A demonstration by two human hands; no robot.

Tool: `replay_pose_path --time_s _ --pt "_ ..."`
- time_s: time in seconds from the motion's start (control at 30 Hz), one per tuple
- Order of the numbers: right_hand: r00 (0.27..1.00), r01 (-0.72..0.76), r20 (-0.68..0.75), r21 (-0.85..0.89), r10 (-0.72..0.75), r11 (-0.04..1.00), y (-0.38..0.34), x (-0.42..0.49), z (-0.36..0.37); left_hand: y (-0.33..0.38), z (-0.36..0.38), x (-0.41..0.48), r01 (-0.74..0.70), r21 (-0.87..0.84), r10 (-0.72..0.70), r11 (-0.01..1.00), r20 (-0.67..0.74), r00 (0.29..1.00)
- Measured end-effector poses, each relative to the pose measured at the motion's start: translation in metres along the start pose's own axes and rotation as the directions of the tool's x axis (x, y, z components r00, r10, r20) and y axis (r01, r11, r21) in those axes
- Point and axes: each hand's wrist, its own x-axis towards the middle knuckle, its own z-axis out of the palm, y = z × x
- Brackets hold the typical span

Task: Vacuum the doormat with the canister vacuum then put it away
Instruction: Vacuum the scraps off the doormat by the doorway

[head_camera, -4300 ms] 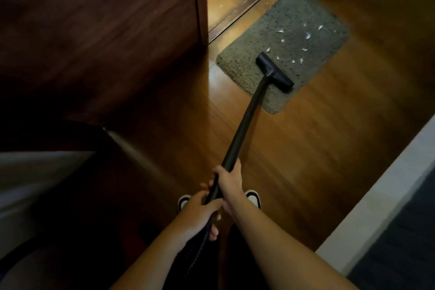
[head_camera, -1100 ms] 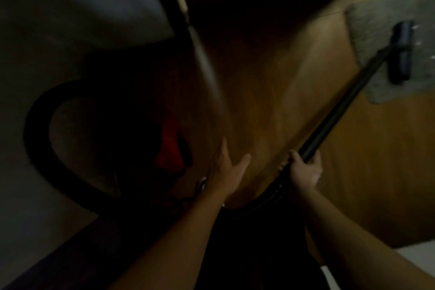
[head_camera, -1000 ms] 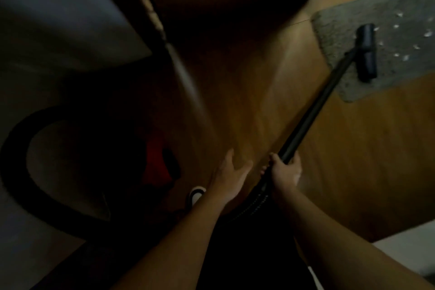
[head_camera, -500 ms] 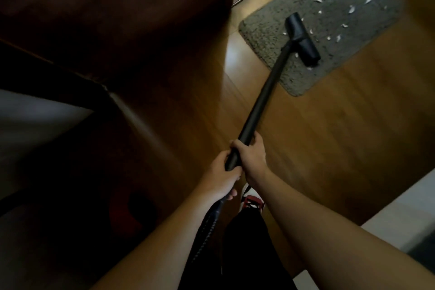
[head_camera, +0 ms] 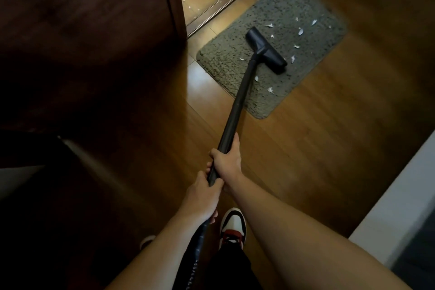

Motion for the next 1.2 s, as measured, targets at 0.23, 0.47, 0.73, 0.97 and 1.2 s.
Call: replay_pose_path --time_s 0.23,0.47,0.73,0.97,1.2 --pt "0.999 0.011 -0.036 -0.017 -0.012 1.000 0.017 -0.011 0.020 -0.024 -0.018 -0.003 -0.040 0.117 0.044 0.992 -0.037 0.998" --pt "1.000 0.007 0.022 -0.053 -0.006 0.999 0.054 -0.048 0.073 -0.071 -0.069 -0.028 -0.041 0.162 0.051 0.986 -0.054 0.997" --pt "0.999 -0.026 0.025 -0.024 0.027 0.999 0.076 -0.077 0.133 -0.106 -0.130 -0.043 -0.077 0.222 0.089 0.972 -0.047 0.995" --pt "1.000 0.001 0.006 -0.012 -0.001 1.000 0.061 -0.067 0.142 -0.092 -0.141 -0.034 -0.137 0.293 0.154 0.946 -0.038 0.987" --pt "0.998 0.064 0.027 -0.073 -0.062 0.995 0.023 -0.030 0.112 -0.044 -0.114 -0.012 -0.110 0.291 0.131 0.950 -0.052 0.990"
